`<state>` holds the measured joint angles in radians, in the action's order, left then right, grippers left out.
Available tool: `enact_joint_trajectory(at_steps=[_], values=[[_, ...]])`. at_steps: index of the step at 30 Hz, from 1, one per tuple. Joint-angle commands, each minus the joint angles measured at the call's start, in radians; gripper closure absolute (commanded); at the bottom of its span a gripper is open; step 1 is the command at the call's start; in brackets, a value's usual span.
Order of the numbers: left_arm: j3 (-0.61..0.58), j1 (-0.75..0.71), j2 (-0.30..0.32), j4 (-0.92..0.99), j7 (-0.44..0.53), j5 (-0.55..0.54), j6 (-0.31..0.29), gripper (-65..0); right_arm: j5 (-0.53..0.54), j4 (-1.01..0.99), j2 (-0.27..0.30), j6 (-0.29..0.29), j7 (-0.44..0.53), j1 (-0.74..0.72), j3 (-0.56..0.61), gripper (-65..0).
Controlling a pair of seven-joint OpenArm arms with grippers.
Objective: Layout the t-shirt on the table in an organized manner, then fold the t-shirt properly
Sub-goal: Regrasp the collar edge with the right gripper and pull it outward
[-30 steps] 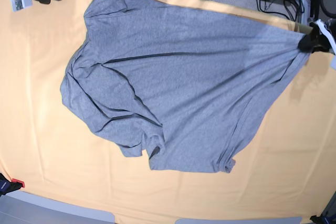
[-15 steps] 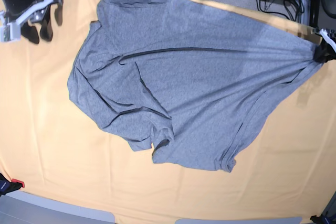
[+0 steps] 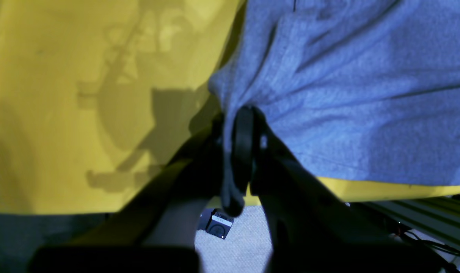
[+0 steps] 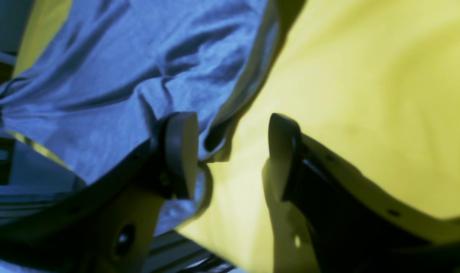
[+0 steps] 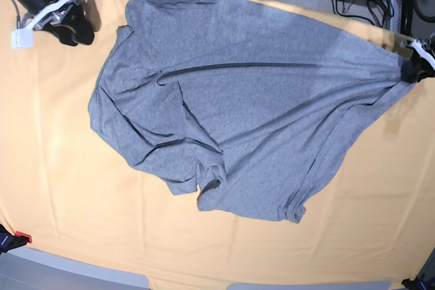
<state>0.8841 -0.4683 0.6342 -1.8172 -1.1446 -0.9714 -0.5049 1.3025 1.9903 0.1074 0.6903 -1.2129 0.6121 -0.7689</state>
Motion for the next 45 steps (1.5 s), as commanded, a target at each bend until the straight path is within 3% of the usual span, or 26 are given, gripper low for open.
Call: enact_joint_trajectory(at_steps=[1,6,10,16,19,24,30,34,38,42,45], values=[[0.013,0.003,0.025,-0.011,0.024,-0.014,0.001,0.0,0.016,0.015,0.006,0.008,0.011,0.021,0.024,-31.9],[0.013,0.003,0.026,-0.011,0.049,0.008,0.001,0.0,-0.143,0.015,0.006,0.008,0.026,0.03,0.163,-31.9],[0.013,0.003,0.027,-0.011,0.087,0.159,0.029,0.0,-0.258,0.015,0.006,0.008,0.077,0.028,0.187,-31.9],[0.013,0.004,0.034,-0.011,0.149,0.286,0.101,0.0,-0.243,0.015,0.006,0.008,0.076,0.028,0.187,-31.9],[0.013,0.004,0.034,-0.011,0.163,0.309,0.14,0.0,-0.162,0.015,0.006,0.008,0.047,0.028,0.187,-31.9],[0.013,0.004,0.034,-0.011,0.169,0.312,0.139,0.0,-0.013,0.015,0.006,0.008,-0.044,0.028,0.19,-31.9],[0.013,0.039,0.033,-0.011,0.198,0.404,0.146,0.0,-0.011,0.015,0.006,0.008,-0.097,0.044,0.229,-31.9],[0.013,0.098,0.033,-0.011,0.199,0.414,0.207,0.0,-0.012,0.015,0.006,0.008,-0.11,0.081,0.28,-31.9],[0.013,0.145,0.033,-0.011,0.198,0.409,0.207,0.0,-0.028,0.015,0.006,0.008,-0.116,0.091,0.35,-31.9],[0.013,0.15,0.031,-0.011,0.19,0.364,0.206,0.0,-0.033,0.015,0.006,0.008,-0.083,0.089,0.391,-31.9],[0.013,0.15,0.031,-0.011,0.175,0.353,0.206,0.0,-0.135,0.015,0.006,0.008,-0.011,0.089,0.396,-31.9]])
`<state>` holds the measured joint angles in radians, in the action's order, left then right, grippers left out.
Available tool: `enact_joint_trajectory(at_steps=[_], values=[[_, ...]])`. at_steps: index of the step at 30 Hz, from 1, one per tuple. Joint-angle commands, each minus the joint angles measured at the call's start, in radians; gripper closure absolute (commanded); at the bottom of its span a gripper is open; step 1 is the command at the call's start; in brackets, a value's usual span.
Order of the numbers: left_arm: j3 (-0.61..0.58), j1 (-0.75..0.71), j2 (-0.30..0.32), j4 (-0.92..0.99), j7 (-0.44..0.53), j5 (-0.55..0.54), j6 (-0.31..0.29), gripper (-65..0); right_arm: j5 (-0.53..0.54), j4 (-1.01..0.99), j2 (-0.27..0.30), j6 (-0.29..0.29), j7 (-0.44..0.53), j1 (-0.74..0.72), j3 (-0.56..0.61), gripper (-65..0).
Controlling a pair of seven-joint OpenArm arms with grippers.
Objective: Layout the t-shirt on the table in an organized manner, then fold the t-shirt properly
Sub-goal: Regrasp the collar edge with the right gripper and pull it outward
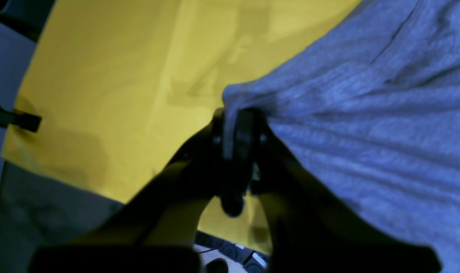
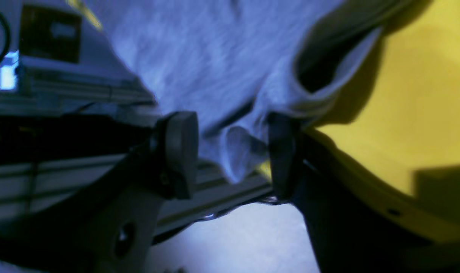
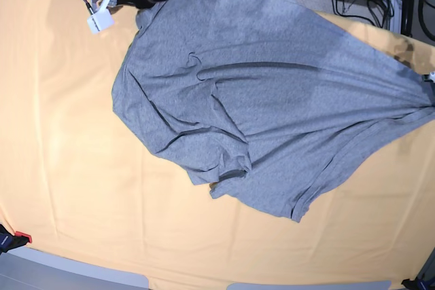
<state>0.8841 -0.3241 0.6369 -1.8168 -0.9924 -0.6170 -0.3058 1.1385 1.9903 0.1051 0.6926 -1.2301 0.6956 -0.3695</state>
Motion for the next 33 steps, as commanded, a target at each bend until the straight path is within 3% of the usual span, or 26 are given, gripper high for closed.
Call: enact_joint_trajectory(at_steps=[1,6,13,17,19,26,28,31,32,33], values=[[0.013,0.005,0.028,-0.011,0.023,-0.002,0.007,0.0,-0.016,0.015,0.008,0.006,0.033,0.006,-0.003,-31.9],[0.013,0.005,0.028,-0.011,0.02,-0.002,0.007,0.0,-0.201,0.015,0.008,0.006,0.134,0.006,-0.003,-31.9],[0.013,0.005,0.028,-0.011,0.016,-0.022,0.007,0.0,-0.231,0.015,0.006,0.0,0.134,0.006,0.022,-31.9],[0.013,0.005,0.028,-0.011,0.016,-0.024,0.007,0.0,-0.375,0.015,0.006,-0.084,0.116,0.009,0.051,-31.7],[0.013,0.005,0.028,-0.011,0.016,-0.024,0.007,0.0,-0.42,0.015,0.006,-0.096,0.115,0.008,0.055,-31.7],[0.013,0.005,0.028,-0.011,0.016,-0.024,0.007,0.0,-0.341,0.015,0.005,-0.054,0.112,0.008,0.056,-31.0],[0.013,0.005,0.028,-0.011,0.016,-0.024,0.007,0.0,-0.335,0.015,0.006,-0.038,0.122,0.008,0.056,-23.5],[0.013,0.006,0.028,-0.011,0.016,-0.028,0.007,0.0,-0.335,0.015,0.006,0.006,0.15,0.008,0.056,-4.4],[0.013,0.006,0.028,-0.011,0.016,-0.032,0.007,0.0,-0.335,0.015,0.006,0.006,0.154,0.008,0.056,0.0],[0.013,0.006,0.028,-0.011,0.015,-0.032,0.007,0.0,-0.335,0.015,0.006,0.006,0.154,0.008,0.055,0.0]])
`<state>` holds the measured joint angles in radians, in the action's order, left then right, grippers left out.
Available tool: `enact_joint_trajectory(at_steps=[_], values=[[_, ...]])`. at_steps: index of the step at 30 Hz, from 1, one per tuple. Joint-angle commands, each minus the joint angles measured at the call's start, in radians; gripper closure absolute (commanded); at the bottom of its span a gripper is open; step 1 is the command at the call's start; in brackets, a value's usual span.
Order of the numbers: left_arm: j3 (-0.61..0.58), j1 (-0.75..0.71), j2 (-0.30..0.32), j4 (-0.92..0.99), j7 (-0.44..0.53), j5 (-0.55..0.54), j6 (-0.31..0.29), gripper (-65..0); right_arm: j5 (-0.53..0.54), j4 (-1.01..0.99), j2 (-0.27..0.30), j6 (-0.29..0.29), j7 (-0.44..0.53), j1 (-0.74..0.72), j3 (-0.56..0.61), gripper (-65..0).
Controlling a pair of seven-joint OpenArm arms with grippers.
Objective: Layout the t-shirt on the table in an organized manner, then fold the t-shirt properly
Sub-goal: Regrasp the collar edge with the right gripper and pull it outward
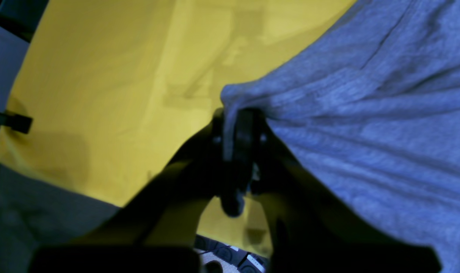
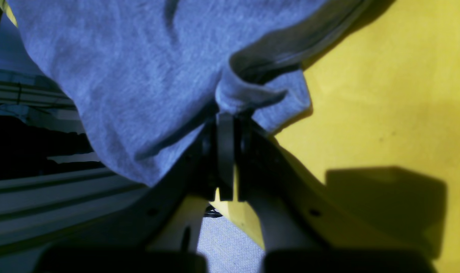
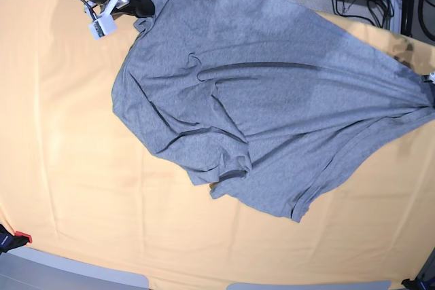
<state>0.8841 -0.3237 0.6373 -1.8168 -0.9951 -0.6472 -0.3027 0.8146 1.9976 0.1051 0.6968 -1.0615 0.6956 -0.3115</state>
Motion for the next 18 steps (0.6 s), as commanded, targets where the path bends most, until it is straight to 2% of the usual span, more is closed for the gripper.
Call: enact_joint_trajectory(at_steps=[1,6,11,18], values=[[0.013,0.005,0.027,-0.011,0.018,-0.002,0.004,0.0,-0.011,0.008,0.006,0.001,-0.014,0.008,-0.003,0.0],[0.013,0.005,0.028,-0.011,0.019,-0.014,0.0,0.0,-0.011,0.04,0.012,0.001,-0.023,0.006,-0.022,0.0],[0.013,0.005,0.028,-0.011,0.012,-0.075,-0.034,0.0,-0.011,0.16,0.012,0.001,-0.022,0.004,-0.138,0.0],[0.013,0.005,0.028,-0.011,-0.01,-0.264,-0.166,0.0,-0.011,0.219,0.014,0.001,-0.018,-0.026,-0.361,0.0]])
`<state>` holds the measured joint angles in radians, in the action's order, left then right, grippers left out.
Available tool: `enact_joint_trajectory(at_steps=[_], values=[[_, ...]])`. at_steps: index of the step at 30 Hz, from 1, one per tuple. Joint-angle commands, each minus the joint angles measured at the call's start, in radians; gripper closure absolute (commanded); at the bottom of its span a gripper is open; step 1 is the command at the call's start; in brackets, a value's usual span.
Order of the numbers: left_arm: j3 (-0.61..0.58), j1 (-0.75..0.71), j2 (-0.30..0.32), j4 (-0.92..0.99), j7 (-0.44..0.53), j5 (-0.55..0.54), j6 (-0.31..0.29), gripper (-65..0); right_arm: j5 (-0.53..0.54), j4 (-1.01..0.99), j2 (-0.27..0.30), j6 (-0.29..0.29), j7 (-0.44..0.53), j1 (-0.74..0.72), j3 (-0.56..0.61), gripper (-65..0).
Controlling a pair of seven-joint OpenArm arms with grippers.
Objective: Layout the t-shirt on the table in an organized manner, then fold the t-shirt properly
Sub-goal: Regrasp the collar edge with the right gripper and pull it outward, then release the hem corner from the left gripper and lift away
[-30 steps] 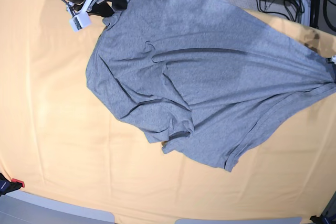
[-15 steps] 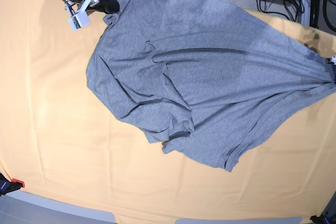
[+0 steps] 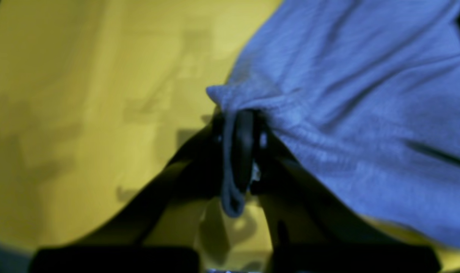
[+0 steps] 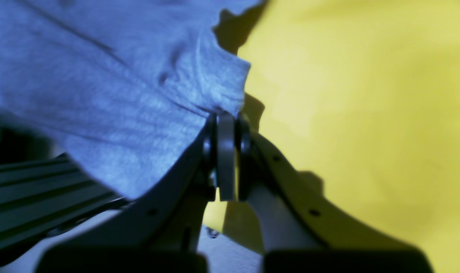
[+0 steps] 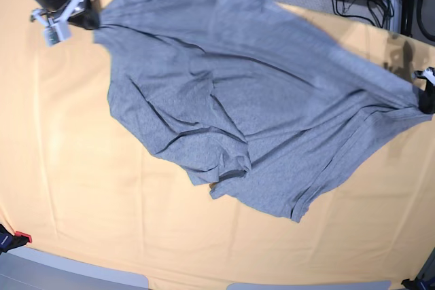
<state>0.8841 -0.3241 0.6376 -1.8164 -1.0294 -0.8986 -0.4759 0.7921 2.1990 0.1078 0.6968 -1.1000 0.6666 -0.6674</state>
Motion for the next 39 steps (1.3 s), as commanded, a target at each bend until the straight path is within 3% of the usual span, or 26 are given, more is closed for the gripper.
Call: enact_joint_trajectory(at_steps=[1,9,12,15,21,25,27,32,39], values=[[0.013,0.006,0.027,-0.011,0.014,-0.051,-0.017,0.0,0.011,0.018,0.018,0.001,0.02,-0.006,-0.031,0.0],[0.013,0.006,0.027,-0.011,-0.184,-0.423,-0.212,0.0,0.011,0.018,0.153,0.001,0.031,-0.016,-0.13,0.0],[0.013,0.005,0.027,-0.011,-0.294,-0.585,-0.222,0.0,-0.013,0.018,0.193,0.001,0.031,-0.016,-0.131,0.0],[0.013,0.005,0.028,-0.016,-0.367,-0.585,-0.222,0.0,-0.07,0.018,0.227,0.001,0.03,-0.011,-0.131,0.0],[0.014,-0.037,0.03,-0.016,-0.367,-0.585,-0.222,0.0,-0.203,0.018,0.266,0.001,0.023,0.038,-0.132,0.0],[0.014,-0.051,0.029,-0.016,-0.367,-0.585,-0.222,0.0,-0.275,0.017,0.266,-0.093,-0.01,0.04,-0.131,0.0],[0.014,-0.063,0.029,-0.016,-0.367,-0.585,-0.222,0.0,-0.269,0.017,0.266,-0.124,-0.042,0.04,-0.131,0.0],[0.013,-0.097,0.027,-0.016,-0.367,-0.585,-0.222,0.0,-0.238,0.017,0.266,-0.124,-0.097,0.04,-0.131,0.0],[0.013,-0.242,0.028,-0.046,-0.367,-0.585,-0.222,0.0,-0.099,0.017,0.266,-0.075,-0.19,0.041,-0.131,0.0]])
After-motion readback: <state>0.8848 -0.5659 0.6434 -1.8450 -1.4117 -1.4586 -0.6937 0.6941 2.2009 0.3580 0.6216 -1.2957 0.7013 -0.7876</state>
